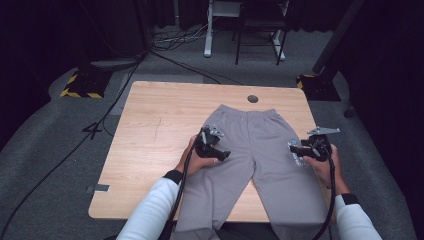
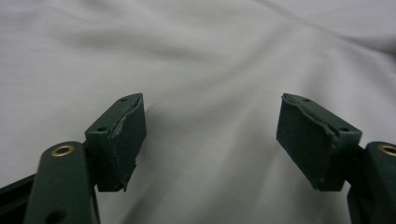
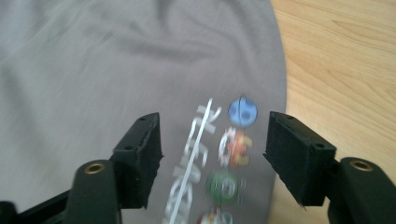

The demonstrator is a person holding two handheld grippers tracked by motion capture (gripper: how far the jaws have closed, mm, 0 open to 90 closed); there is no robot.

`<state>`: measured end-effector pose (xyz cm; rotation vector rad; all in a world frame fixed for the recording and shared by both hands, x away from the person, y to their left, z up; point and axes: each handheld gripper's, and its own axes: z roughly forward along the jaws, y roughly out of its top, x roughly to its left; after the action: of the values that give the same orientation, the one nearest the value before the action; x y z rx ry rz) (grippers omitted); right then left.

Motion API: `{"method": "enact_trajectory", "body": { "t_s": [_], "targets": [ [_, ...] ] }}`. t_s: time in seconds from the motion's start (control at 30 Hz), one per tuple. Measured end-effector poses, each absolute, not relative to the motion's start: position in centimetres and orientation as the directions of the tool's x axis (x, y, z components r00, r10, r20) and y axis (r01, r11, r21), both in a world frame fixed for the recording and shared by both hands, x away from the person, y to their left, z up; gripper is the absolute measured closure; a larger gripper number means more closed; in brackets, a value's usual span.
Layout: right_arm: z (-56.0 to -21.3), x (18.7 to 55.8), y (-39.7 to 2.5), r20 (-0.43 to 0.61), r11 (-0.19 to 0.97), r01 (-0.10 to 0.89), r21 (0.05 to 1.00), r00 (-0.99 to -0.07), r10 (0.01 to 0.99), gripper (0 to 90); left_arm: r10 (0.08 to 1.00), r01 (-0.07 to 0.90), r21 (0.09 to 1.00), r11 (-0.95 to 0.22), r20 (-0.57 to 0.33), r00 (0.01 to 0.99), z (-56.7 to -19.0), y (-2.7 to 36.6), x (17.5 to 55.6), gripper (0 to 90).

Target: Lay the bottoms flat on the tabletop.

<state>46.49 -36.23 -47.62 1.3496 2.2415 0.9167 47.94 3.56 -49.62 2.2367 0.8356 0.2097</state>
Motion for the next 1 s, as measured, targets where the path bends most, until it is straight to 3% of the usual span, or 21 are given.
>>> {"method": "enact_trajectory", "body": {
  "t_s": [0.2,0.37,0.63,1.0],
  "targets": [
    [-48.7,49.2,-35.0,-0.018,0.371,0.666,0.647,-0.474,0.881,38.1,0.652,0.488,0.680,-0.547,-0.020,0.758,-49.7,3.2,49.7,27.7],
    [-48.9,51.3,-33.0,-0.012,0.374,0.656,0.655,-0.486,0.874,38.0,0.693,0.518,0.679,-0.520,-0.018,0.720,-49.7,4.5,51.8,27.4],
    [-48.8,55.4,-27.8,-0.010,0.394,0.656,0.644,-0.507,0.862,37.9,0.826,0.601,0.698,-0.389,-0.024,0.563,-50.0,9.8,54.8,28.0],
    [-48.8,57.7,-22.4,-0.032,0.391,0.659,0.642,-0.486,0.873,34.5,0.913,0.681,0.675,-0.284,-0.028,0.408,-49.8,15.2,55.8,27.6]
  ]
}}
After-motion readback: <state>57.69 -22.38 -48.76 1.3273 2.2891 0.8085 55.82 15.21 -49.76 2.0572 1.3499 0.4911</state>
